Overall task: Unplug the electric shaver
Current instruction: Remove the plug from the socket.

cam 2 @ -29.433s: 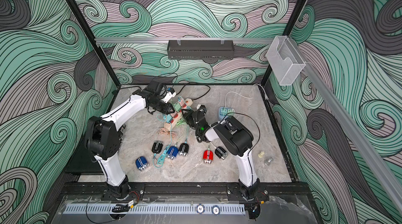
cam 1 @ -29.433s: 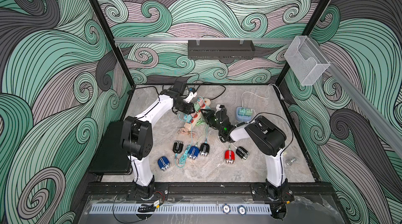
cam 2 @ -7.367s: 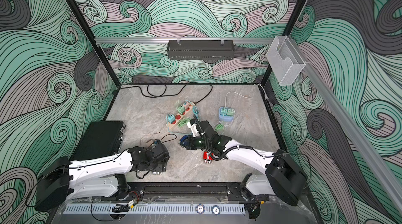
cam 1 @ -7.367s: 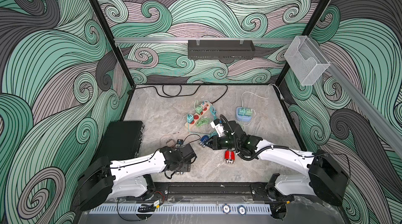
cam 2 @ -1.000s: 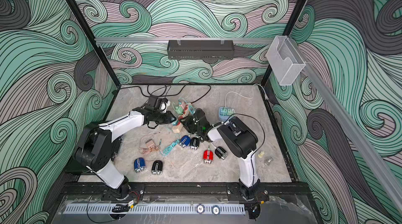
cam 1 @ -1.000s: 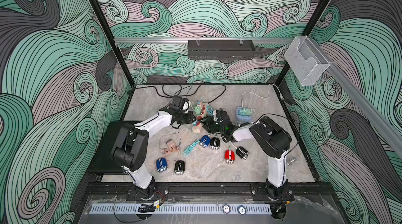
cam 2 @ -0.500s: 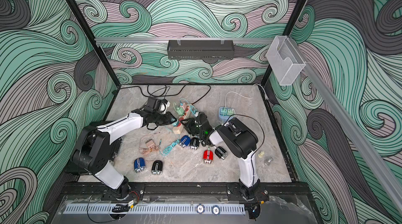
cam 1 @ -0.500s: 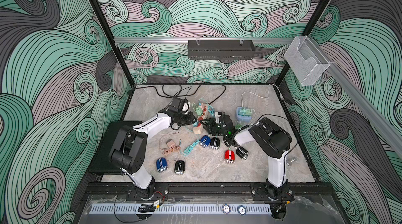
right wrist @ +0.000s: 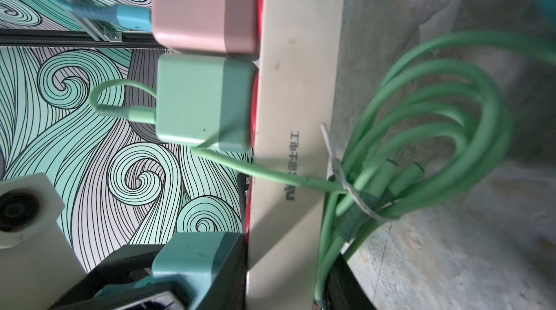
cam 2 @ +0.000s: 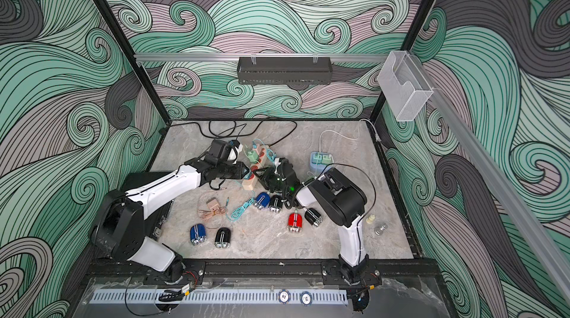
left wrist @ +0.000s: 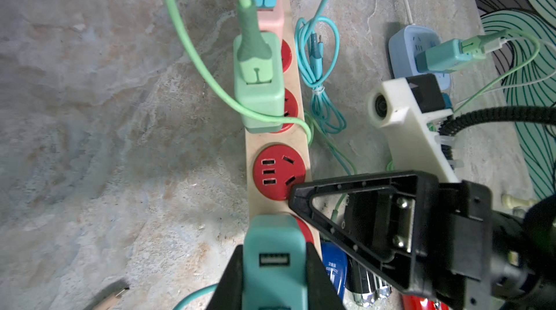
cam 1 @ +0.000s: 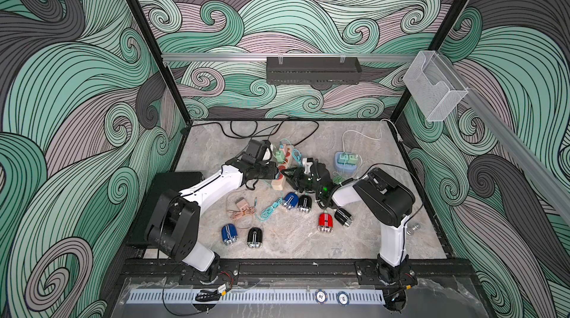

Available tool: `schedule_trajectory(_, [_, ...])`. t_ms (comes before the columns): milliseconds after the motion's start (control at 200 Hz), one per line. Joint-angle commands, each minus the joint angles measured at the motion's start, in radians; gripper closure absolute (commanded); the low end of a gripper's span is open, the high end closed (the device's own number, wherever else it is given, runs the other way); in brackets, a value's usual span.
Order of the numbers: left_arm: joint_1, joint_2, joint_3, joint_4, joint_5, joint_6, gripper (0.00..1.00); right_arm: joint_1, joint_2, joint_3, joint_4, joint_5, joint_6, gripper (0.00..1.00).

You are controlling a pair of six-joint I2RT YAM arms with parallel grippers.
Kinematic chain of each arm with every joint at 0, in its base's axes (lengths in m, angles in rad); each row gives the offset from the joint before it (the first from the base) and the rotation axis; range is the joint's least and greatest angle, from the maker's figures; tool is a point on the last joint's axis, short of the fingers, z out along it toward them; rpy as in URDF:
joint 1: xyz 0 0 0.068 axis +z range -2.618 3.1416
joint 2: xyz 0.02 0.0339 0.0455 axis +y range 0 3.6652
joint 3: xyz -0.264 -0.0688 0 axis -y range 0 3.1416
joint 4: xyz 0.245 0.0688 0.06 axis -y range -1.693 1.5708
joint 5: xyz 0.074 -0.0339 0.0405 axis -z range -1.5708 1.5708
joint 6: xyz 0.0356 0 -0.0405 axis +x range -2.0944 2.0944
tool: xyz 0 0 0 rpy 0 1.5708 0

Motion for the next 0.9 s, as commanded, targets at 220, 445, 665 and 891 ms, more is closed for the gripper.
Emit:
schedule_trajectory(220, [0.022,-0.087,0.005,-0.044,0.049,-0.04,0.95,-0.033,0.005,-0.013,-0.06,0.14,-0.013,0.75])
schedule_trajectory(445, [0.101,-0.085,-0.008,-0.032,0.173,-0.104,0.96,-0.033,0.012,-0.026,0.0,0.14,-0.005,0.77])
schedule_trajectory(665, [0.131,-0.089,-0.026,-0.017,0.213,-0.107,0.96,-0.033,0.014,-0.029,0.012,0.14,-0.008,0.78])
schedule_trajectory(891, [0.09,-0.14,-0.064,-0.035,0.118,-0.036,0.98,-0.029,-0.006,-0.019,-0.073,0.16,-0.028,0.79])
